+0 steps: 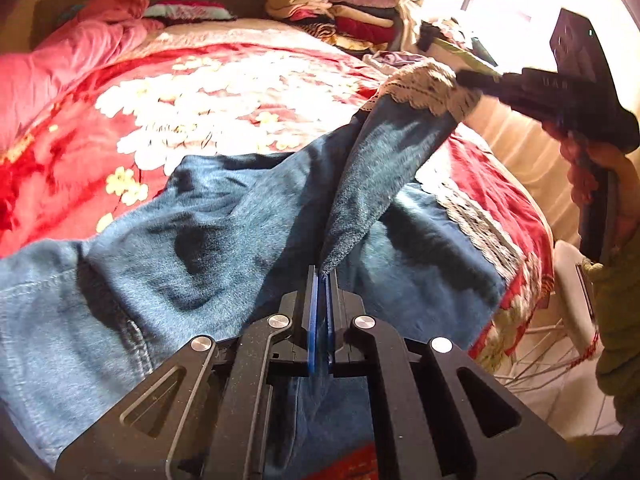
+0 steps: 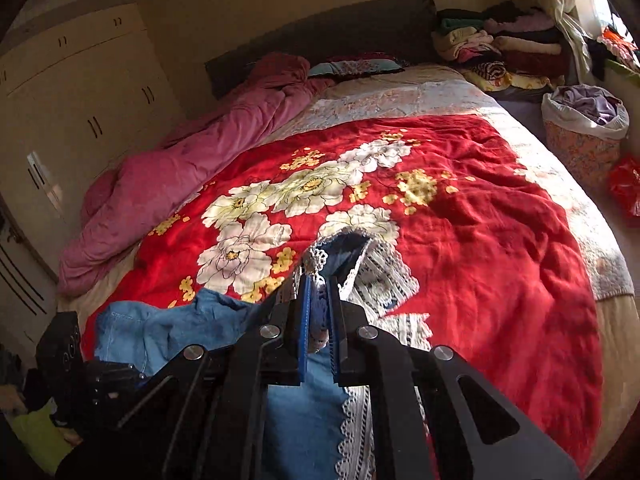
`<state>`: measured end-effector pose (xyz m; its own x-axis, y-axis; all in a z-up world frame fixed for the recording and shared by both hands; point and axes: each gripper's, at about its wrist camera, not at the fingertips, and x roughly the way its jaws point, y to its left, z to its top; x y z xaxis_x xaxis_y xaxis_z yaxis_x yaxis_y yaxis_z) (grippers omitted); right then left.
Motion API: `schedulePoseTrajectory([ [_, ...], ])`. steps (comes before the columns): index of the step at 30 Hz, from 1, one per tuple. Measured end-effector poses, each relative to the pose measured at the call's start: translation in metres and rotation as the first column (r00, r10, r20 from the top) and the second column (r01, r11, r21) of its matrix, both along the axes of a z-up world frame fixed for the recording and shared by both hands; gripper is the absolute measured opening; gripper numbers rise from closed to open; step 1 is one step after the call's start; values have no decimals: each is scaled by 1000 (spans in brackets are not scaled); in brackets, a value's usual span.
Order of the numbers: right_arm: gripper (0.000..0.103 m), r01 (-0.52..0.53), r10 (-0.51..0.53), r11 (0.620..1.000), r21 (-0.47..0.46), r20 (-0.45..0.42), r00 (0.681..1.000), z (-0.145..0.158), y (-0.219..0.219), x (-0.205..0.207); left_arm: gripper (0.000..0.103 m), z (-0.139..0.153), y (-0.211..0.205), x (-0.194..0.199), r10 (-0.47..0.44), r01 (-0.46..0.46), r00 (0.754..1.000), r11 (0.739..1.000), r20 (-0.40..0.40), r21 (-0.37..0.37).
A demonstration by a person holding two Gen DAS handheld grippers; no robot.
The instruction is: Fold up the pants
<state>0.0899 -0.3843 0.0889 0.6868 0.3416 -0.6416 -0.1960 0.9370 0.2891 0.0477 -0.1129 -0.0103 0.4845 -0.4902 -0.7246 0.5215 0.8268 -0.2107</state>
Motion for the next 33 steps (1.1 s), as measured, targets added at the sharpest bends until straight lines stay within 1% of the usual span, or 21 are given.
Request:
schedulePoseTrajectory([
  [3, 7, 12, -12, 1000, 21, -35, 999, -6, -16, -37, 0, 10, -4, -20, -52, 51, 998, 998, 31, 26],
  [5, 7, 15, -14, 1000, 12, -70, 997, -12, -23, -57, 0, 13, -6, -34, -89, 87, 995, 995, 49, 52],
  [9, 7, 26, -24, 1000, 16, -145, 989, -36, -32, -84, 0, 0, -14, -54, -136, 132, 990, 987, 31, 96],
  [13, 7, 29, -30, 1000, -5, -212, 977, -63, -34, -96, 0, -12, -17, -58, -135, 134, 991, 983, 3, 124],
  [15, 7, 41, -42, 999, -9, -223, 974, -72, -38, -99, 0, -10, -19, -60, -143, 141, 990, 981, 8, 131],
  [17, 7, 70, -82, 996, -62, -219, 972, -74, -44, -102, 0, -12, -23, -61, -150, 147, 989, 977, 5, 157],
  [18, 7, 77, -94, 993, -88, -220, 971, -75, -48, -103, 0, -14, -25, -61, -150, 148, 989, 975, -4, 166],
  [20, 7, 93, -114, 991, -99, -233, 966, -79, -57, -106, 0, -21, -28, -60, -156, 159, 987, 973, -31, 165],
  [21, 7, 99, -122, 989, -110, -231, 965, -80, -61, -109, 0, -25, -30, -60, -161, 165, 986, 972, -41, 167],
  [22, 8, 86, -108, 990, -110, -213, 971, -78, -61, -113, 0, -27, -31, -60, -162, 168, 986, 971, -47, 171],
  [23, 11, 54, -70, 995, -82, -204, 976, -76, -60, -116, 0, -30, -33, -59, -165, 172, 985, 969, -56, 175],
  [24, 15, 23, -33, 999, -49, -202, 979, -74, -57, -119, 0, -32, -34, -60, -163, 171, 985, 969, -57, 178],
  [25, 32, 12, -17, 999, -32, -188, 982, -71, -53, -121, 0, -32, -34, -59, -163, 171, 985, 969, -59, 180],
  [26, 47, -5, 1, 1000, -25, -175, 985, -70, -49, -122, 0, -32, -34, -59, -163, 170, 985, 969, -58, 179],
  [27, 47, -21, 15, 999, -34, -170, 985, -69, -44, -121, 0, -31, -34, -59, -161, 169, 985, 970, -58, 177],
  [28, 47, -34, 25, 998, -49, -169, 985, -70, -39, -120, 0, -31, -33, -59, -160, 168, 985, 970, -58, 176],
  [30, 47, -40, 26, 997, -68, -197, 980, -78, -33, -113, 0, -31, -33, -59, -157, 165, 986, 971, -59, 174],
  [31, 30, -55, 42, 997, -56, -210, 977, -82, -30, -110, 0, -31, -33, -58, -154, 163, 986, 971, -59, 176],
  [32, 7, -78, 64, 995, -56, -218, 974, -85, -27, -108, 0, -30, -33, -58, -152, 160, 987, 971, -54, 180],
  [33, 7, -81, 61, 993, -86, -210, 976, -85, -25, -109, 0, -29, -33, -59, -150, 156, 988, 971, -45, 181],
])
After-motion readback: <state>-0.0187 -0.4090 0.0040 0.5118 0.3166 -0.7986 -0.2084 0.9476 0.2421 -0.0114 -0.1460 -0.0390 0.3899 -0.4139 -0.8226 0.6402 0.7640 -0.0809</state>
